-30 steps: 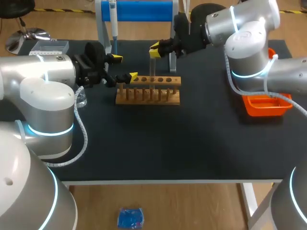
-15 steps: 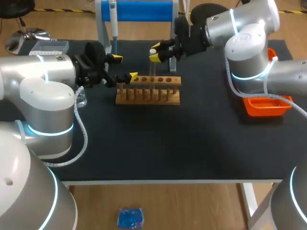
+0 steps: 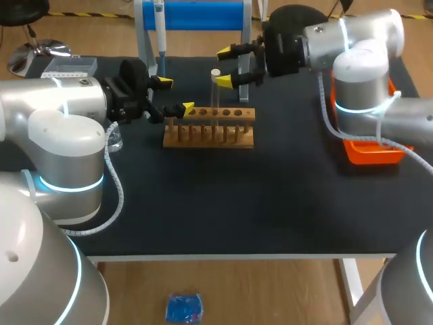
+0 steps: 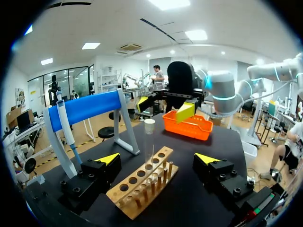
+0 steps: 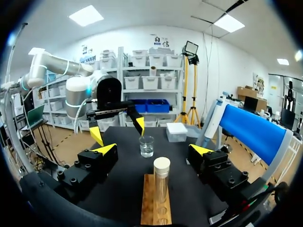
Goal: Invert the test tube, pick up the pipette, mount the tip to pipette, aspirate from beaker and dispense into the tube, eject the tip, return the pipette, and cap with the stopper.
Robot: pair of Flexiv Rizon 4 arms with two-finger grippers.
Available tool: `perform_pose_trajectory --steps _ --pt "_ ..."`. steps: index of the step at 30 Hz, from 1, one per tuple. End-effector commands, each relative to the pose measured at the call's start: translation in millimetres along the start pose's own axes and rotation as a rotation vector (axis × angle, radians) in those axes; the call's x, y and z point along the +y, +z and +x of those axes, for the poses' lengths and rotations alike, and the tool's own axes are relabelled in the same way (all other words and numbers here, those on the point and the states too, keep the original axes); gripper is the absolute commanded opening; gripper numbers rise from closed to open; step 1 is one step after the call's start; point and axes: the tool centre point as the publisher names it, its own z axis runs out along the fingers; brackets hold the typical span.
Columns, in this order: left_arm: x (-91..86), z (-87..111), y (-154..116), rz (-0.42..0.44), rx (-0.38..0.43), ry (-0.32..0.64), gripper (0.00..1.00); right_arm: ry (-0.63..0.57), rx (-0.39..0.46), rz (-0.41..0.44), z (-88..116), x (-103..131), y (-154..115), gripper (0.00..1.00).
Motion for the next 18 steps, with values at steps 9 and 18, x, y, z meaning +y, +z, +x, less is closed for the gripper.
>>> perform_pose_trajectory --steps 9,18 --pt "1.6 0.7 1.1 0.006 -0.004 0.0 1.0 -0.024 0.055 -0.103 -1.5 1.9 -1.8 0.84" --pt "1.6 0.7 1.1 0.006 -0.004 0.0 1.0 -0.022 0.086 -0.136 -1.1 6.4 2.0 0.0"
